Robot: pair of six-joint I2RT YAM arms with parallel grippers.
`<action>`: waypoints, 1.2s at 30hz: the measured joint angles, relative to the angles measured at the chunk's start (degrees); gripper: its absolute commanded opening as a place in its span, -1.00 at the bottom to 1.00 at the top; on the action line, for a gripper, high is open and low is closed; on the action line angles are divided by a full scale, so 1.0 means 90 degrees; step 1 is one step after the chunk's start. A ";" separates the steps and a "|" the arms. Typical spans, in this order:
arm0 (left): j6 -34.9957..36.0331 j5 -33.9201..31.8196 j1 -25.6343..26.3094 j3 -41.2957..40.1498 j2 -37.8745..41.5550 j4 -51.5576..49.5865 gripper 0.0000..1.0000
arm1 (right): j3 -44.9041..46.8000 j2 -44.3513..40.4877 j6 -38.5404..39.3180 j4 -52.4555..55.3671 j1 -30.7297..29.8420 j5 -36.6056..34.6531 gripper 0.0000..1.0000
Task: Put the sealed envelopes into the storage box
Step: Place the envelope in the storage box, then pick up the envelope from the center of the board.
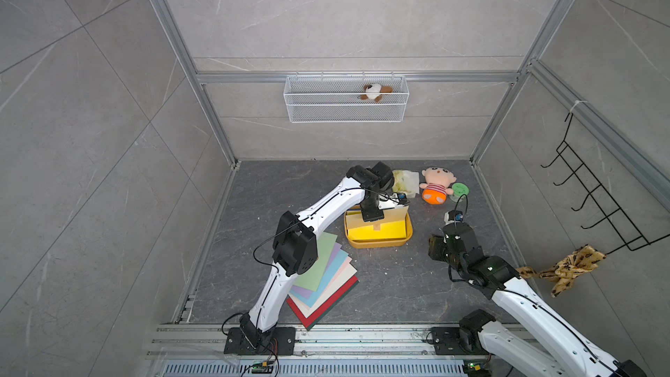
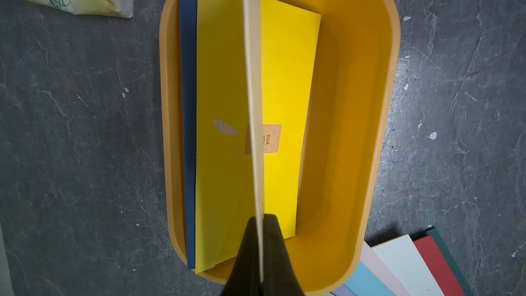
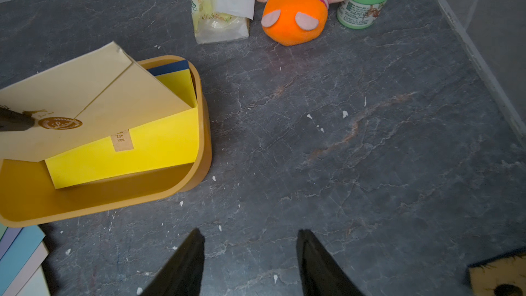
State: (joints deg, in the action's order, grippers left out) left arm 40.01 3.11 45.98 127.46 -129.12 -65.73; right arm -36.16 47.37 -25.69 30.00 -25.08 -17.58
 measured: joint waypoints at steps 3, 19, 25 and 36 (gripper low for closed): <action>0.0053 0.0000 0.0000 -0.0063 -0.0002 0.0029 -0.82 | 0.0000 0.0051 0.0000 0.0000 0.0000 0.0002 0.12; -0.0282 -0.0993 0.0000 -0.0784 0.0381 0.1489 -0.12 | 0.0000 0.0078 0.0000 0.0000 0.0012 0.0051 0.15; -0.1523 -0.1630 -0.0107 -0.2858 0.2144 0.3330 0.08 | -0.0007 -0.0073 0.0017 0.0005 0.0029 0.0233 0.65; -0.6601 -0.1035 -0.3140 -0.8097 0.6431 0.6103 0.22 | 0.0015 -0.0437 -0.0765 -0.1018 0.0036 0.2164 0.52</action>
State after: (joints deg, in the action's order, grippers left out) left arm -19.40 -6.20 17.72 54.59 -71.24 -10.81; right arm -36.03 43.44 -32.58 20.84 -24.75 1.89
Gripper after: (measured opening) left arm 0.634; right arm 0.826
